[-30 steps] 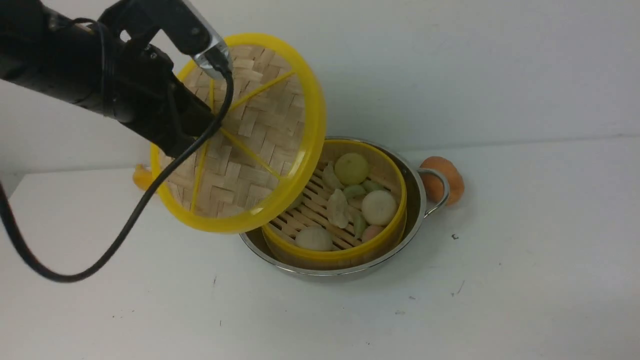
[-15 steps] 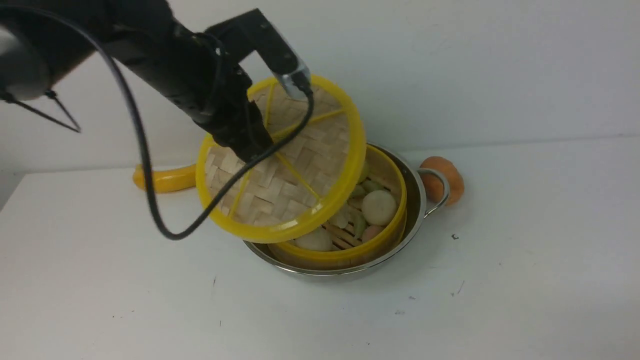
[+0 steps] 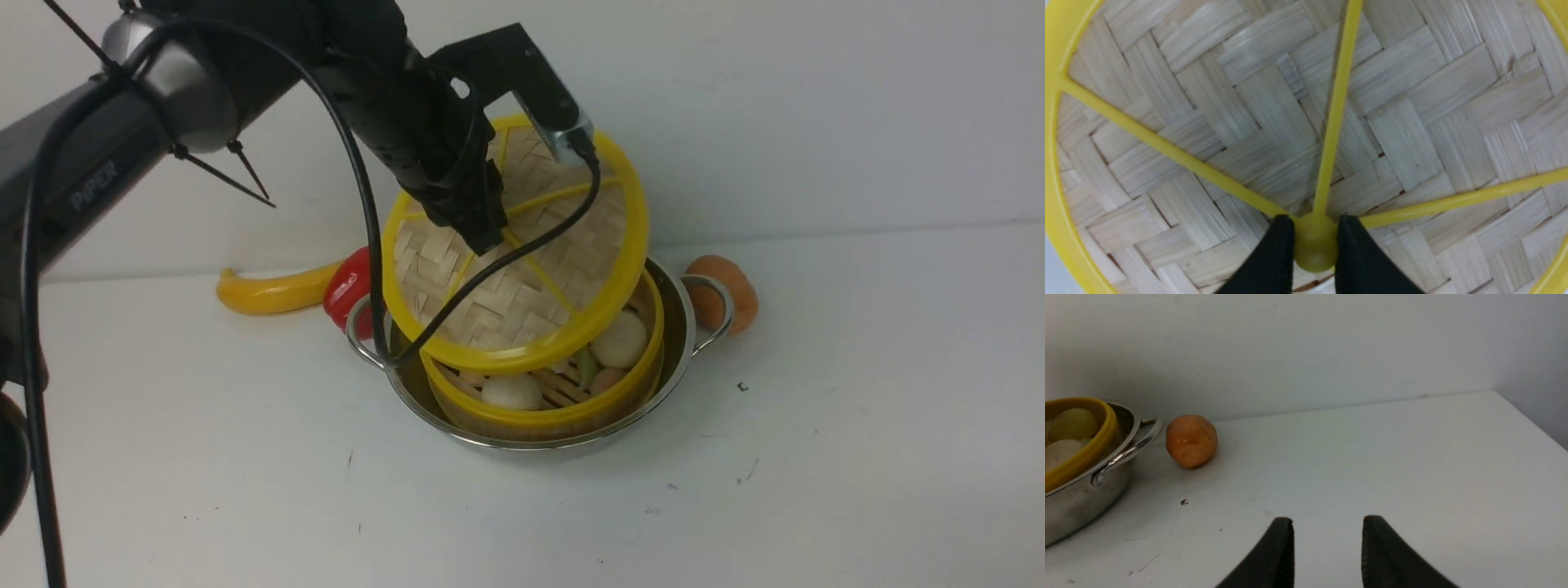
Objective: Place the steamer in the pot on the white table, and put the lid on the steamer.
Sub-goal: 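Place the yellow bamboo steamer lid onto the steamer in the pot with the left gripper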
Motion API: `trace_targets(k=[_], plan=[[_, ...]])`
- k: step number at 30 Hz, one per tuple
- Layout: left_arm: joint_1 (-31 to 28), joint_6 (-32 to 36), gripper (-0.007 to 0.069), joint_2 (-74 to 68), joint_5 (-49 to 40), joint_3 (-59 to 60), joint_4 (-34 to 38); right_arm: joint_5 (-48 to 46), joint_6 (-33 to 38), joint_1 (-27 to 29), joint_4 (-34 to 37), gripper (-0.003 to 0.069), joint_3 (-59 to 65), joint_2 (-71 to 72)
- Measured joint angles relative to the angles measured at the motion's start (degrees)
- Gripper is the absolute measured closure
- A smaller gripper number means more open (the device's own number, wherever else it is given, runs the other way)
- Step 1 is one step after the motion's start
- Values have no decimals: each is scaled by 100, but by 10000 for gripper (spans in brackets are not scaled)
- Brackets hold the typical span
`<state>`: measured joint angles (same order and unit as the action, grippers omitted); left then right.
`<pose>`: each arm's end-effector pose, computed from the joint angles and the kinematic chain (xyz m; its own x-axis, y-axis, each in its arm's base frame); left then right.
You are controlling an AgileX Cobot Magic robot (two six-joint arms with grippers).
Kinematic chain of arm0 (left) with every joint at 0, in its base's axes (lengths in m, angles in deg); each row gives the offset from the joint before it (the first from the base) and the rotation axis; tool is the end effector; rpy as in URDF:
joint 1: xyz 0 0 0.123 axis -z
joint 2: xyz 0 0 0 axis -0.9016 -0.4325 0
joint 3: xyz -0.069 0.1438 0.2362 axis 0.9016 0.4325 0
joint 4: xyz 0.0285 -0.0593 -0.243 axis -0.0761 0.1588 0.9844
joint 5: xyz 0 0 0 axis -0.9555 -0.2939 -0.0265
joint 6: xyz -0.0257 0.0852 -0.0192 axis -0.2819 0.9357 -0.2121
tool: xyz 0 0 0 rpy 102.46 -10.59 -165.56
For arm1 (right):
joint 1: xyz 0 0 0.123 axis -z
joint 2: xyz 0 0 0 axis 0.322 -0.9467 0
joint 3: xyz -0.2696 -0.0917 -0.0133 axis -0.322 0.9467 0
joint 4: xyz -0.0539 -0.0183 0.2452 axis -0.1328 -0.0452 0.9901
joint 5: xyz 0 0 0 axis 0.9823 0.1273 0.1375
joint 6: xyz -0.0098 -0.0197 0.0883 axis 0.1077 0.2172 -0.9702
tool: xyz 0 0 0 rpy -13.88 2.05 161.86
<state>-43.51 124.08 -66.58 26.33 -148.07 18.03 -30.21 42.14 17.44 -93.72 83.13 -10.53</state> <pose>0.4150 -0.1721 0.3147 -0.3176 0.8293 -0.4598 0.8508 0.4633 0.2479 0.0536 -0.0069 0.1794 -0.2503 0.1268 -0.9598 0.0971 0.9897 0.1054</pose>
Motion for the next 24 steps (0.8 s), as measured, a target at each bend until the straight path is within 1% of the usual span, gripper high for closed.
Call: trace_targets(k=[14,24], plan=[[11,0,510,-466,-196,-7,38,0,0,0,0,410,0,0],[138,64,510,-538,171,-12,2,0,0,0,0,410,0,0]])
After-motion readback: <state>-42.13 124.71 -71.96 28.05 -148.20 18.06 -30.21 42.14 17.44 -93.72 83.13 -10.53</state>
